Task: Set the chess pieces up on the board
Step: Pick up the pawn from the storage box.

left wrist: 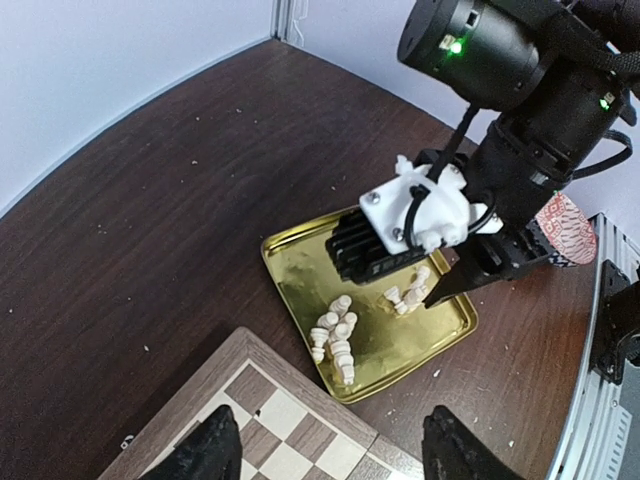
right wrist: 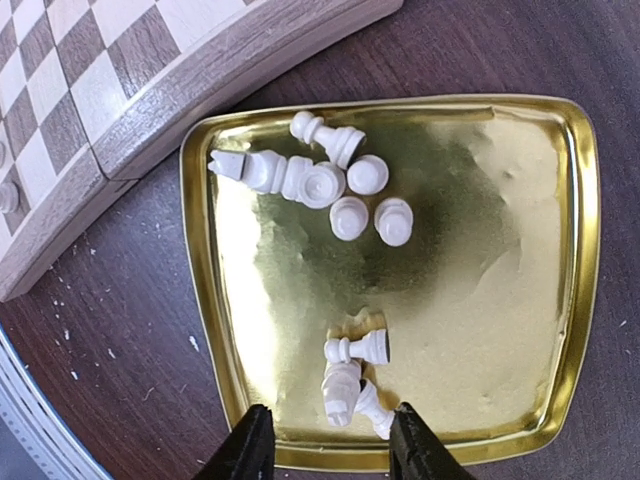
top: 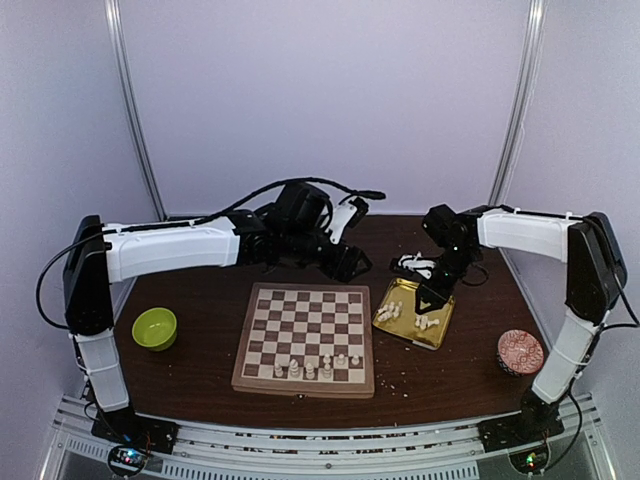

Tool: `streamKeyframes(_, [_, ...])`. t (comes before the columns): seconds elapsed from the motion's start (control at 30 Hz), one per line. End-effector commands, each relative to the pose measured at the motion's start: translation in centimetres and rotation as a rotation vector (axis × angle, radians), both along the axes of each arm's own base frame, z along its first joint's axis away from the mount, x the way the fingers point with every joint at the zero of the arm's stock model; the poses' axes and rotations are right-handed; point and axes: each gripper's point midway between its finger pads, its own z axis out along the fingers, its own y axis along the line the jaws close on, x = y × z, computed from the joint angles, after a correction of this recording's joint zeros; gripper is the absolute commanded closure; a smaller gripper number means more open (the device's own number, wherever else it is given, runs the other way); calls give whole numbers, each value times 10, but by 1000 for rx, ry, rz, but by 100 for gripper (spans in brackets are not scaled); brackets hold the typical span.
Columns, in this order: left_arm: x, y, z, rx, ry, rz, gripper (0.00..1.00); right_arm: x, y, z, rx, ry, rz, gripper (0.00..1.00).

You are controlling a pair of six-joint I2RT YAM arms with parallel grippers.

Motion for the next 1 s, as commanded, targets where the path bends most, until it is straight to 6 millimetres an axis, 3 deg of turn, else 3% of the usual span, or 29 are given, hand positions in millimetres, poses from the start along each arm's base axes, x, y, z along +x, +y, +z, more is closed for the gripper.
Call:
streamKeyframes(0.0, [-3,3,26,-80,-31,6,37,21,7,1,-83,-54,-14,64])
streamKeyframes(0.23, [-10,8,22,-103,-1,8,37,48,16,-5,-107,-50,-59,73])
streamKeyframes(0.97, [-15,6,6,-99,39,-9,38,47,37,-28,-66,59,-51,75])
